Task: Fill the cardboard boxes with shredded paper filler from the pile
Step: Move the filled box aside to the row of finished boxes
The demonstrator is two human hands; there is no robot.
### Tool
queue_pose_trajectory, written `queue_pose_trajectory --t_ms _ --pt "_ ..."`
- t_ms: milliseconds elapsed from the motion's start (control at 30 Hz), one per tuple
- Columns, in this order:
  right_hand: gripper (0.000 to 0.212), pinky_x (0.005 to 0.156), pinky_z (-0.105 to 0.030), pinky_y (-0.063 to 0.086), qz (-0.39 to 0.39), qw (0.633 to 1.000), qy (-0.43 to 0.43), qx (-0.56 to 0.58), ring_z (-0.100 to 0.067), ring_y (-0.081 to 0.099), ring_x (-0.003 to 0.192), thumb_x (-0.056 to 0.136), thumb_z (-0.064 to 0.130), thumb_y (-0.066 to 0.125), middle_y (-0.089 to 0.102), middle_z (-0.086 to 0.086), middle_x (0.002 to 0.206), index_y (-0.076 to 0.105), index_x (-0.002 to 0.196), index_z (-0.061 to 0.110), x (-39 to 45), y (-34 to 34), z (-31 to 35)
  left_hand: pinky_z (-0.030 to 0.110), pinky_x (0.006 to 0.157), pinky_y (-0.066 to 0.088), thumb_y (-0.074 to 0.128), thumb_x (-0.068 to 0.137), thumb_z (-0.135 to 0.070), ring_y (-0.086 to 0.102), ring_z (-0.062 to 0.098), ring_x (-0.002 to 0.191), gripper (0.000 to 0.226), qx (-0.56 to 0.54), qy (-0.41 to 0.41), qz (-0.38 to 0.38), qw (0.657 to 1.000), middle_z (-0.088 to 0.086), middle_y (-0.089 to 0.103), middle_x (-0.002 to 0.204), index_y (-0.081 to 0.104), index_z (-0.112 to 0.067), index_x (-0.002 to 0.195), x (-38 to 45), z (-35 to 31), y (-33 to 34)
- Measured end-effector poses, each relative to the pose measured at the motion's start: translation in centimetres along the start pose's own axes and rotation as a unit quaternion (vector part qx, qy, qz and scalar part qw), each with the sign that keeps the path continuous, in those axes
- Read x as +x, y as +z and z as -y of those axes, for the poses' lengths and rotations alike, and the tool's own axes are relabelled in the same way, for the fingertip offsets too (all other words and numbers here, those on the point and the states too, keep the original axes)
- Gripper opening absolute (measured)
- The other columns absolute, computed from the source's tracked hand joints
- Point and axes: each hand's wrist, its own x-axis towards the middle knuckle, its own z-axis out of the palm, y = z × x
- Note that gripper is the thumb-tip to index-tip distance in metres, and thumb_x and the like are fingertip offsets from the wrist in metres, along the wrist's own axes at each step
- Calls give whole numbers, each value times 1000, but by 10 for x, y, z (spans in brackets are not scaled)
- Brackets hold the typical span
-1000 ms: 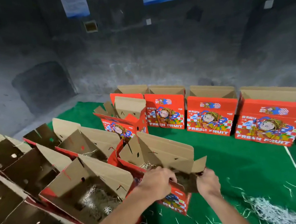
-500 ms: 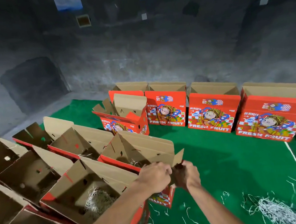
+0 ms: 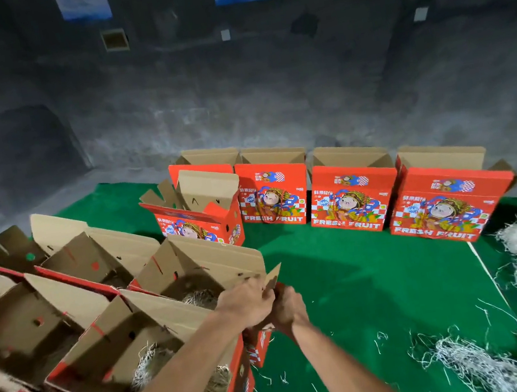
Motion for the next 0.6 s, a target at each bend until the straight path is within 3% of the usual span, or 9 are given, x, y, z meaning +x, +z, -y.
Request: queue_pose_trajectory --t_ms 100,200,233,333,367,433,500,600 --pt "22 77 -41 60 39 997 -1 63 -26 71 92 85 14 62 73 -11 101 67 106 13 2 13 2 38 97 47 44 97 -46 57 26 116 35 -8 -15 -3 1000 7 62 121 54 -22 120 5 8 4" --pt "12 94 -46 54 101 977 0 188 -31 65 112 99 12 53 66 -15 121 60 108 17 5 24 9 39 96 49 46 96 -44 59 27 114 33 -16 -27 -21 999 6 64 120 55 -21 118 9 15 5" --pt "12 92 -45 55 124 968 0 218 -30 67 108 101 10 50 68 -11 116 57 104 20 7 27 10 38 96 49 47 96 -43 60 27 114 32 -18 -31 -26 999 6 64 119 54 -21 118 10 17 4" --pt "8 57 -33 57 195 954 -5 227 -15 68 63 95 10 55 71 5 74 58 102 14 5 29 13 38 93 50 47 96 -42 62 27 109 29 -32 -42 -41 998 5 65 116 55 -23 115 13 24 2" --pt "12 55 -33 58 189 956 -8 224 -14 67 62 94 13 56 72 5 74 60 106 13 6 30 12 38 92 51 47 96 -42 62 26 107 27 -37 -42 -50 997 5 65 114 55 -23 114 14 27 0" --pt "18 71 -38 61 121 970 -17 212 -18 72 78 94 17 57 75 0 90 64 111 15 10 29 15 39 88 53 49 96 -40 64 24 101 23 -51 -33 -84 995 2 67 108 57 -24 109 18 32 -5" --pt "12 83 -30 58 49 976 -30 208 -12 71 88 96 19 58 73 4 98 65 104 25 17 21 20 37 82 57 54 96 -36 67 17 91 15 -87 -8 -130 988 -2 70 98 61 -23 101 26 35 -14" --pt "10 73 -16 51 15 977 -74 200 -1 68 87 99 29 56 73 14 94 65 100 33 33 8 28 33 74 57 57 96 -25 67 14 80 9 -121 35 -208 970 -1 70 90 62 -19 93 50 38 -35"
